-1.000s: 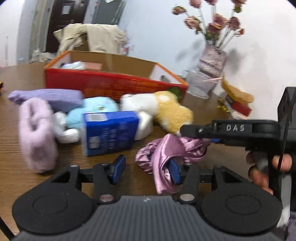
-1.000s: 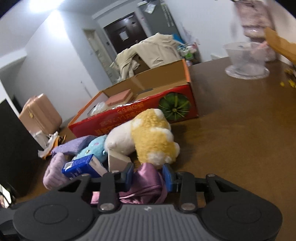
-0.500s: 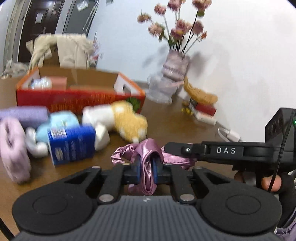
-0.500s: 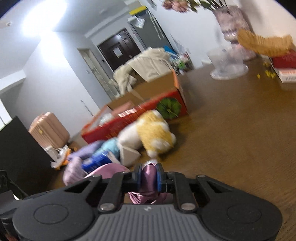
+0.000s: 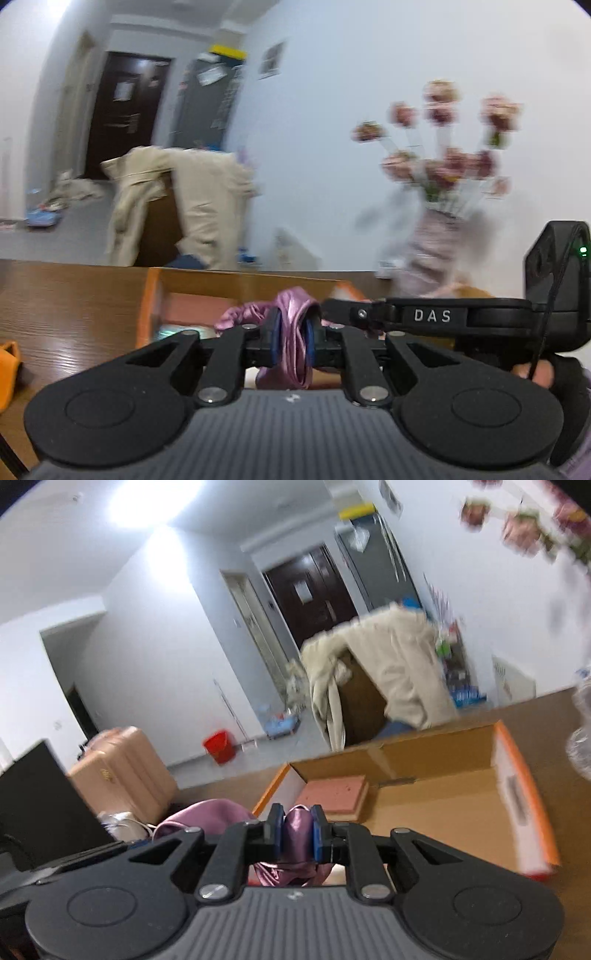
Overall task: Organize soft objects
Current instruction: 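Drop the pink scrunchie into the box and open the left gripper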
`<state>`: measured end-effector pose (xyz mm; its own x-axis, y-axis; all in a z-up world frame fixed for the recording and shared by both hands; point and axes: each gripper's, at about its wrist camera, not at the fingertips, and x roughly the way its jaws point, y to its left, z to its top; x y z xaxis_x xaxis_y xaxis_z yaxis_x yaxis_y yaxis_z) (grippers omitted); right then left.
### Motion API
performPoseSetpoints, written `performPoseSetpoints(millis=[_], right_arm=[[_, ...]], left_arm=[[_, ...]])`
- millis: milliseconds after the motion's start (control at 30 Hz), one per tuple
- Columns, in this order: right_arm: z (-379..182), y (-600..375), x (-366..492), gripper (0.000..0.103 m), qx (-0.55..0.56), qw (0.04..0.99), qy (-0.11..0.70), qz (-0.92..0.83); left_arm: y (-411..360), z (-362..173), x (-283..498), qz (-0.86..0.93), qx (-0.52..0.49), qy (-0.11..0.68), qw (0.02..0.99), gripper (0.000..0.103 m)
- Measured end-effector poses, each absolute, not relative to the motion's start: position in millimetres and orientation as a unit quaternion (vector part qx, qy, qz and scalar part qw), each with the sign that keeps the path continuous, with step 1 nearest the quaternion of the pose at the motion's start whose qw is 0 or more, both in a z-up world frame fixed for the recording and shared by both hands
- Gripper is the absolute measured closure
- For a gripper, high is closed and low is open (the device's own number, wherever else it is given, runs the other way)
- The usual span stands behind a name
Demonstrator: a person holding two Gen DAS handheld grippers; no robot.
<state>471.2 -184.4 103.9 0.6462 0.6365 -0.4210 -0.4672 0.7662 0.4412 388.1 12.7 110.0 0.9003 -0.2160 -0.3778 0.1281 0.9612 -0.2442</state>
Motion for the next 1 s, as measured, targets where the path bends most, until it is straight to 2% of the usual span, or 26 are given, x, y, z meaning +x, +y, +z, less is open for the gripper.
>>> performPoseSetpoints(millis=[133, 233, 267, 333, 400, 467, 567, 667, 833, 900, 933, 1000], right_arm=[[71, -136, 510, 0.088, 0.091, 0.893, 0.335, 0.287], [41, -118, 518, 0.088, 0.066, 0.883, 0.374, 0.274], [34, -114, 519, 0.086, 0.053, 0.884, 0.378, 0.269], [30, -109, 513, 0.085, 0.022, 0.895, 0.361, 0.260], [33, -106, 511, 0.071, 0.008, 0.901, 0.353, 0.250], [35, -106, 512, 0.063, -0.001, 0.908, 0.341, 0.244], [45, -117, 507, 0.059, 0.008, 0.914, 0.325, 0.243], [63, -140, 495, 0.054, 0.027, 0.923, 0.312, 0.226], [108, -184, 446, 0.044, 0.046, 0.937, 0.278, 0.207], [124, -201, 420, 0.040, 0.046, 0.945, 0.257, 0.198], [131, -209, 406, 0.037, 0.044, 0.949, 0.246, 0.194], [142, -223, 375, 0.026, 0.034, 0.958, 0.221, 0.182]], left_arm=[[37, 78, 431, -0.068, -0.106, 0.251, 0.960, 0.087], [44, 57, 442, -0.053, -0.105, 0.265, 0.957, 0.061], [49, 54, 442, -0.057, -0.112, 0.261, 0.957, 0.056], [52, 49, 444, -0.058, -0.123, 0.264, 0.955, 0.056], [55, 49, 445, -0.055, -0.128, 0.264, 0.954, 0.055], [58, 47, 442, -0.058, -0.140, 0.263, 0.953, 0.050], [59, 52, 436, -0.056, -0.128, 0.266, 0.954, 0.048], [52, 59, 424, -0.070, -0.109, 0.260, 0.957, 0.041], [35, 85, 390, -0.072, -0.078, 0.241, 0.965, 0.040], [25, 104, 367, -0.075, -0.058, 0.219, 0.971, 0.034], [20, 111, 355, -0.075, -0.051, 0.207, 0.974, 0.028], [11, 126, 322, -0.080, -0.038, 0.176, 0.980, 0.024]])
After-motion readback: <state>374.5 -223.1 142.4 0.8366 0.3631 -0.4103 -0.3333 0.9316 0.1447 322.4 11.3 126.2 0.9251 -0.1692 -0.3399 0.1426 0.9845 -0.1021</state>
